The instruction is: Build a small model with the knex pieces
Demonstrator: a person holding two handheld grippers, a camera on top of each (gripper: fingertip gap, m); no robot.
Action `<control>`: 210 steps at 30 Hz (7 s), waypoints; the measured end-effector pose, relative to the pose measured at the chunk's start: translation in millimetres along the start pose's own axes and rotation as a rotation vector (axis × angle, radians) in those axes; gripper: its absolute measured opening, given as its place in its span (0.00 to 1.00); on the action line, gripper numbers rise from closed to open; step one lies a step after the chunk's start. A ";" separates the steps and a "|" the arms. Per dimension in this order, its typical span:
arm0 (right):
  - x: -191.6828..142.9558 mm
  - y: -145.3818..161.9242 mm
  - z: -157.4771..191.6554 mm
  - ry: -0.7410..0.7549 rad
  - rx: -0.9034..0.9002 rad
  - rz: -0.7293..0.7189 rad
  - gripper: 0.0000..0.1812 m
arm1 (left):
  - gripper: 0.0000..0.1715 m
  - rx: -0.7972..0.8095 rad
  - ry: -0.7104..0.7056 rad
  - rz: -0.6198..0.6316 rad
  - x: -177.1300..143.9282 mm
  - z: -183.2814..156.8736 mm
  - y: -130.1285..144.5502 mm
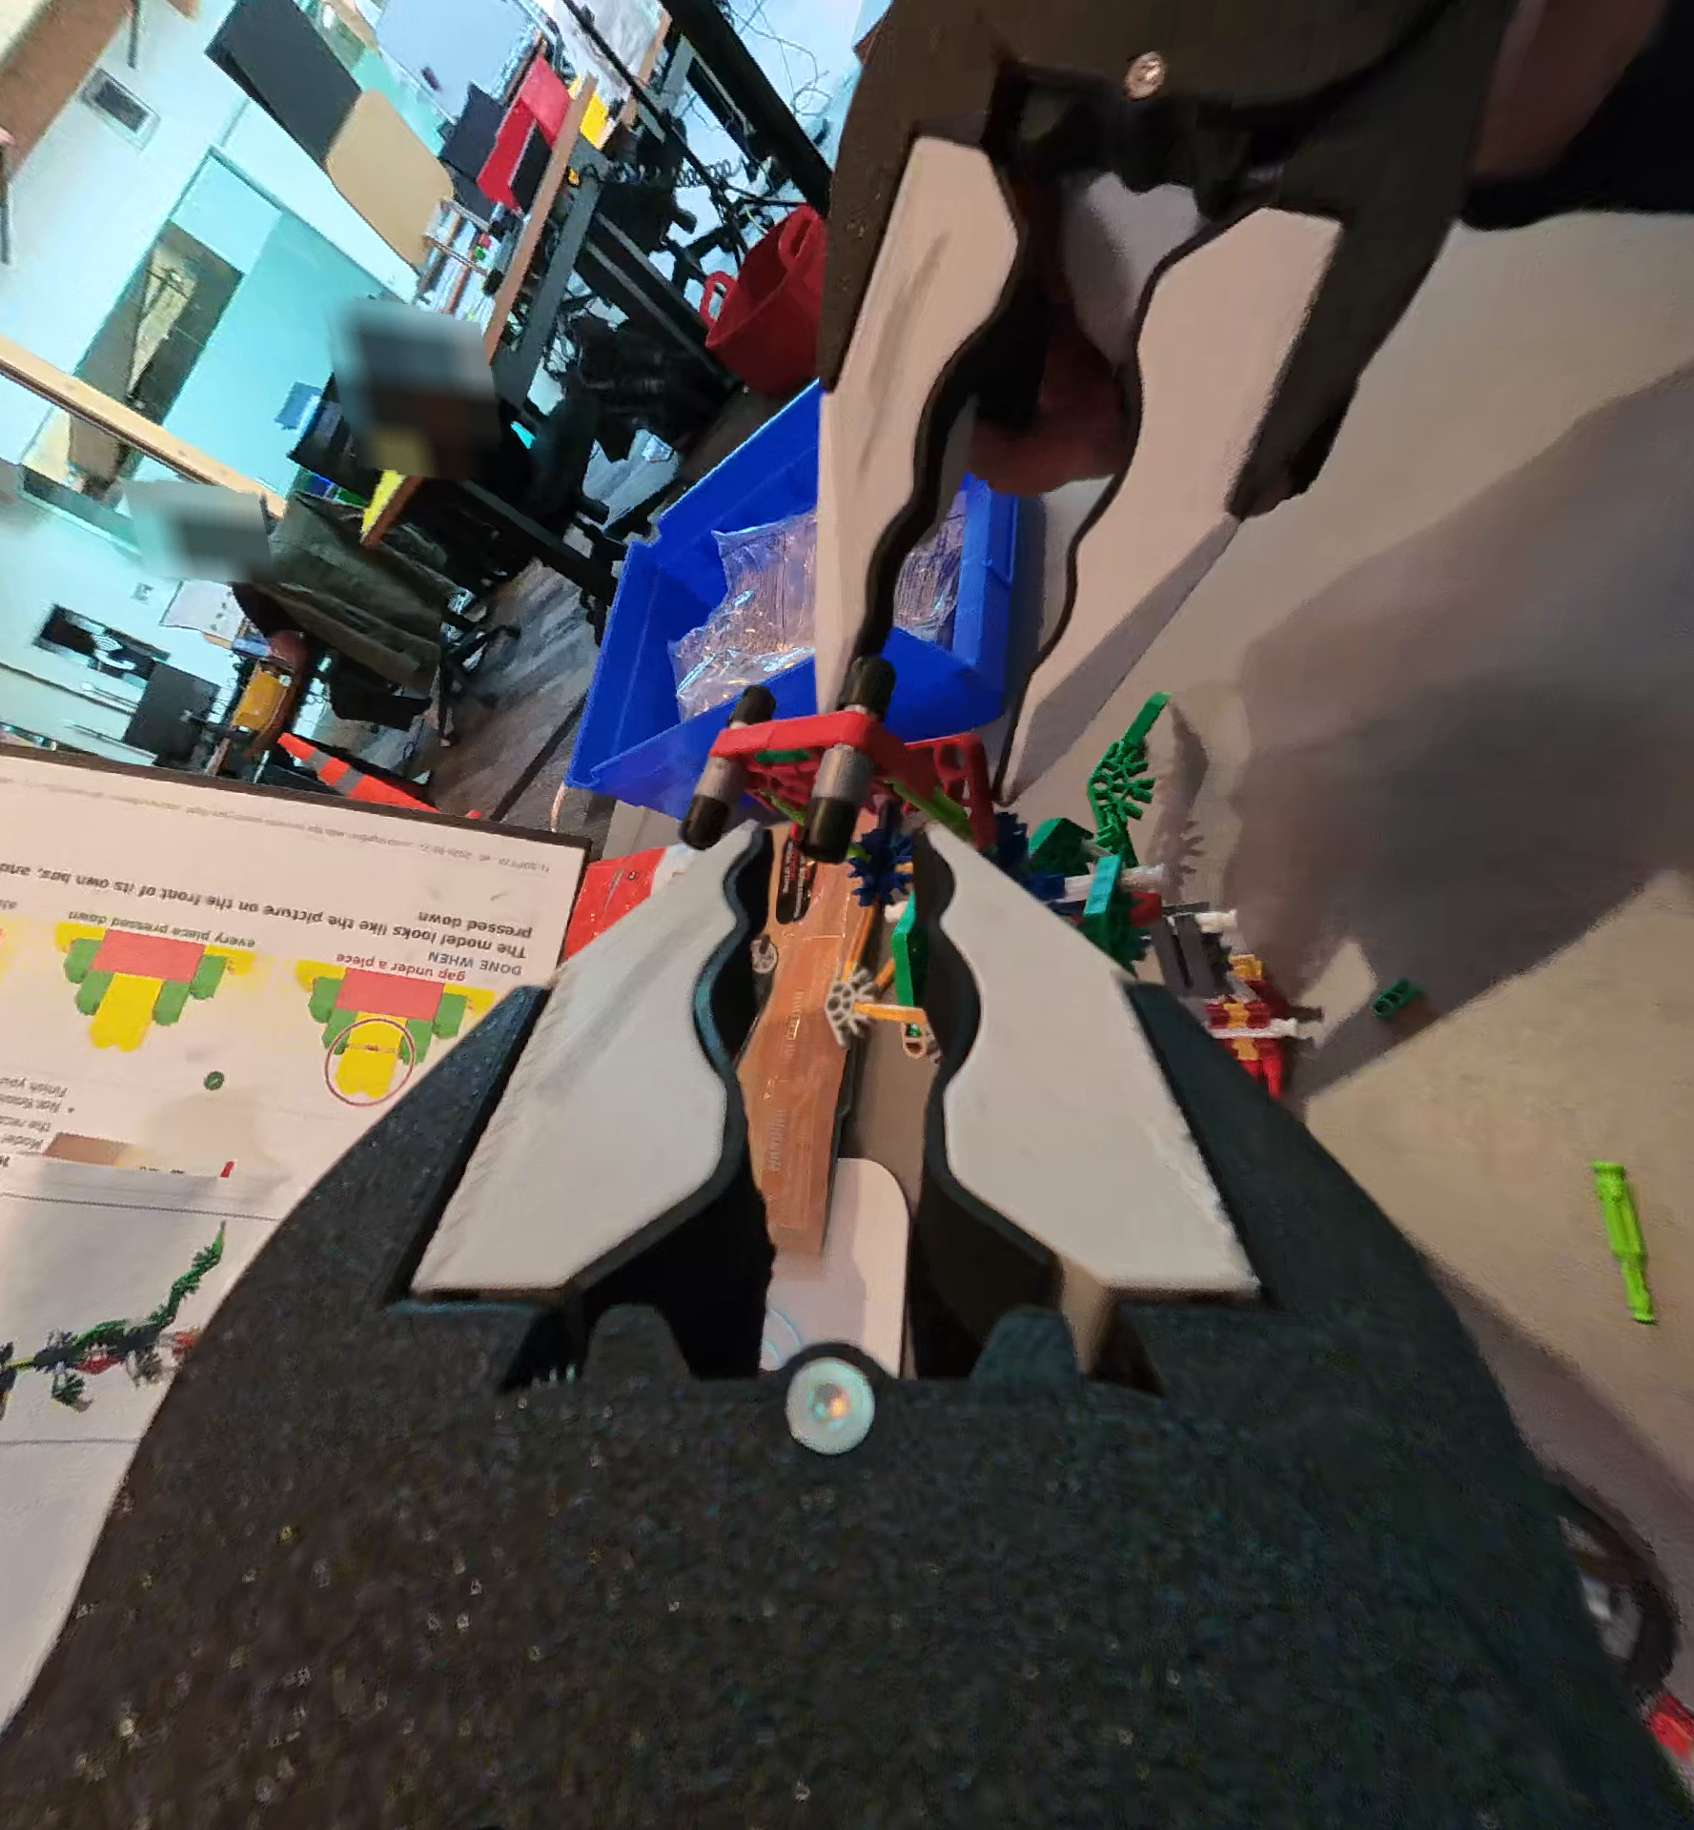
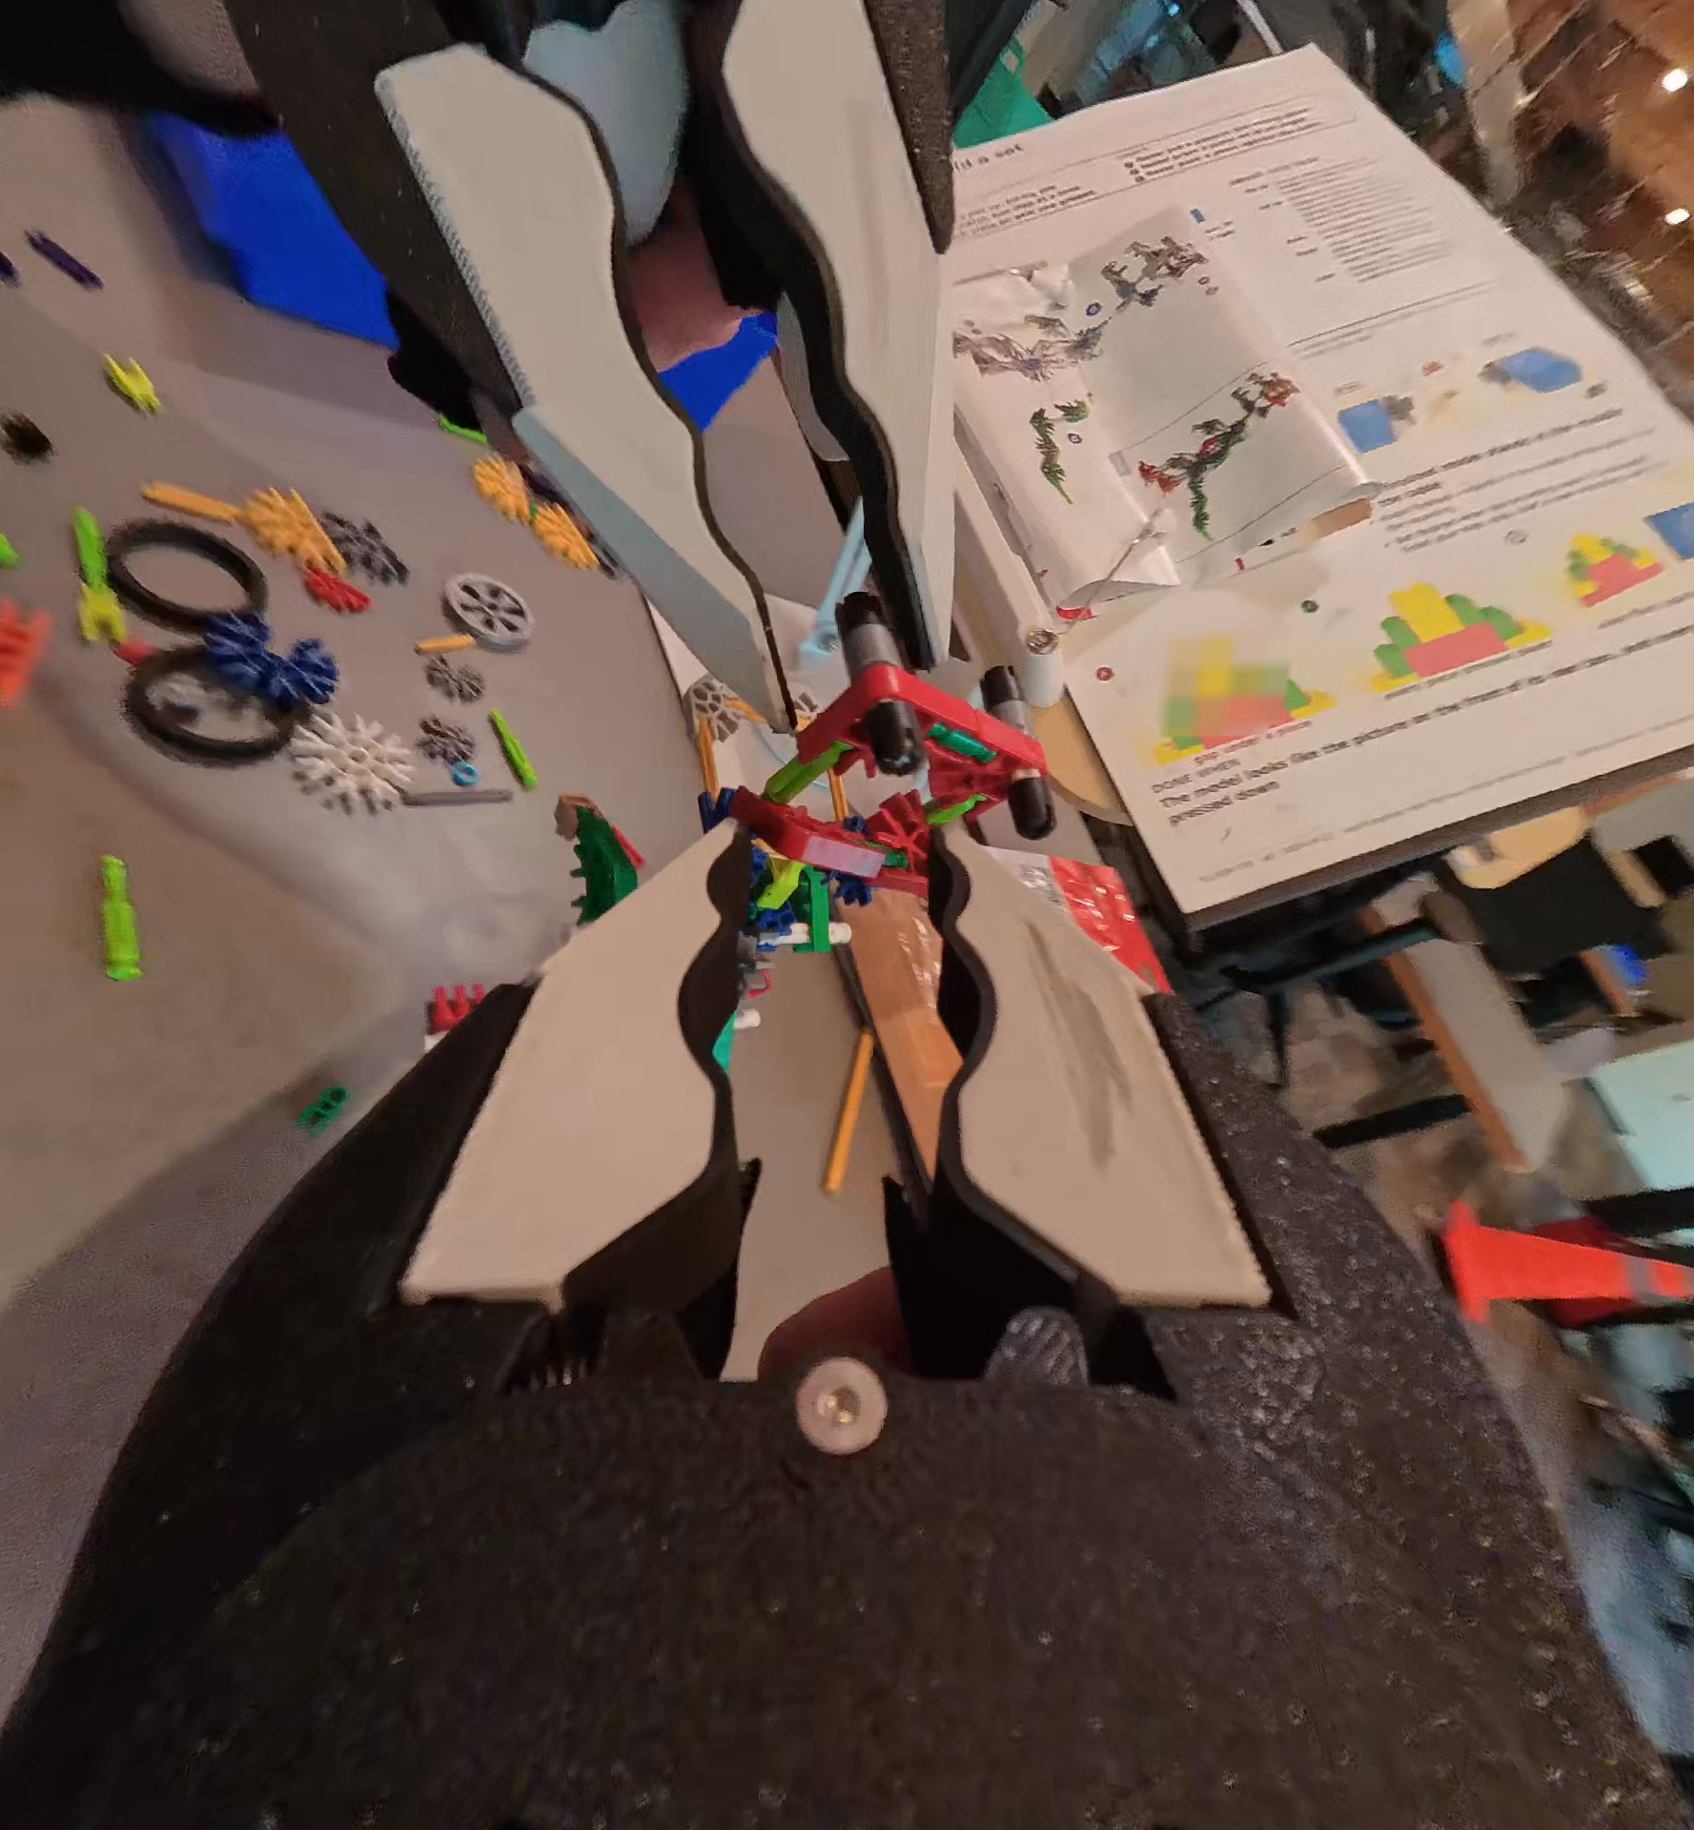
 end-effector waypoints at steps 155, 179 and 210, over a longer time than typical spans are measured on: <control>-33.5 -8.6 -20.9 0.228 0.136 -0.233 0.27 | 0.03 -0.359 -0.096 -0.234 12.7 -2.6 18.7; 8.5 -5.6 -1.6 -0.064 0.312 -0.360 0.15 | 0.17 -0.759 0.299 -0.380 3.0 -18.2 17.0; 10.8 3.4 -2.0 -0.075 0.357 -0.392 0.12 | 0.11 -1.015 0.363 -0.471 16.2 -15.1 17.8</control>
Point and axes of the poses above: each gripper's, where its closed fingertips meet, x out along the fingers, y out of its underside, z = x × y across the jaws, the point moved 3 cm from there along -x, back along the fingers, and after that the axes turned 11 degrees about -y, right-handed, at the moved point
